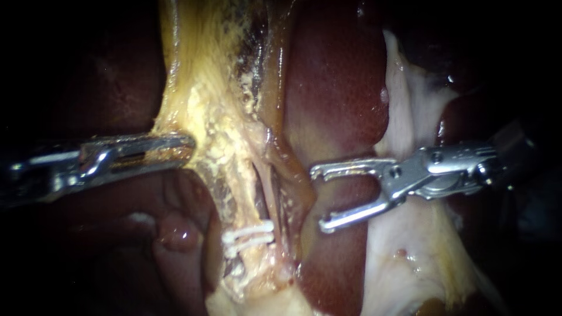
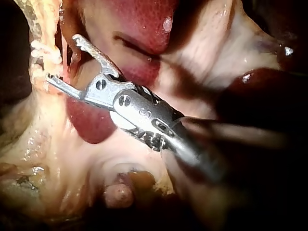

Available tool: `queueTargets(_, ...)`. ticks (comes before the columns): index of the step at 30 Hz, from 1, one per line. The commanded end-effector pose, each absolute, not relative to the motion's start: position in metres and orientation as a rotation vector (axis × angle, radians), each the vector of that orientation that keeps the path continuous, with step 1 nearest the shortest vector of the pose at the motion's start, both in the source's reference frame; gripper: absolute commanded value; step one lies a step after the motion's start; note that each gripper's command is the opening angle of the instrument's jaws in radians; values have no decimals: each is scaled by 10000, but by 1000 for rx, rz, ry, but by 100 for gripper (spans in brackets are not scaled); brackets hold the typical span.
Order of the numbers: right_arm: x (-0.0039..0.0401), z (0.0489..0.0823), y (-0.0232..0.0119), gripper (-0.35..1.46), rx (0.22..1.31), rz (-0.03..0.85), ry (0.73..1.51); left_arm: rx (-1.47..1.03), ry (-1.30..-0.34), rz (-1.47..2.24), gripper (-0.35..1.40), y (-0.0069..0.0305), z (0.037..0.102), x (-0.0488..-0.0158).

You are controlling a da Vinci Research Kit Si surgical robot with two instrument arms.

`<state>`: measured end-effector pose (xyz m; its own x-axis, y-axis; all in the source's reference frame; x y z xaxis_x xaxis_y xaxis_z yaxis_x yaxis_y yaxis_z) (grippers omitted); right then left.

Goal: Going back second clip left tube

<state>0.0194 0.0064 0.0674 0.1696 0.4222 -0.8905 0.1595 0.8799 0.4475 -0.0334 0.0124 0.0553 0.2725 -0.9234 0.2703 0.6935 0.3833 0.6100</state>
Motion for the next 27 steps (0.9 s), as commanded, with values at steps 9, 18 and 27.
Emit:
queueTargets(9,184,659,67,60,437,142,1413,400,-663,-1126,-35,118,584,-336)
queueTargets(18,186,662,62,60,430,133,1414,408,-617,-1118,-35,112,649,-348)
queueTargets(27,187,664,61,60,428,132,1413,444,-590,-1096,-35,93,673,-386)
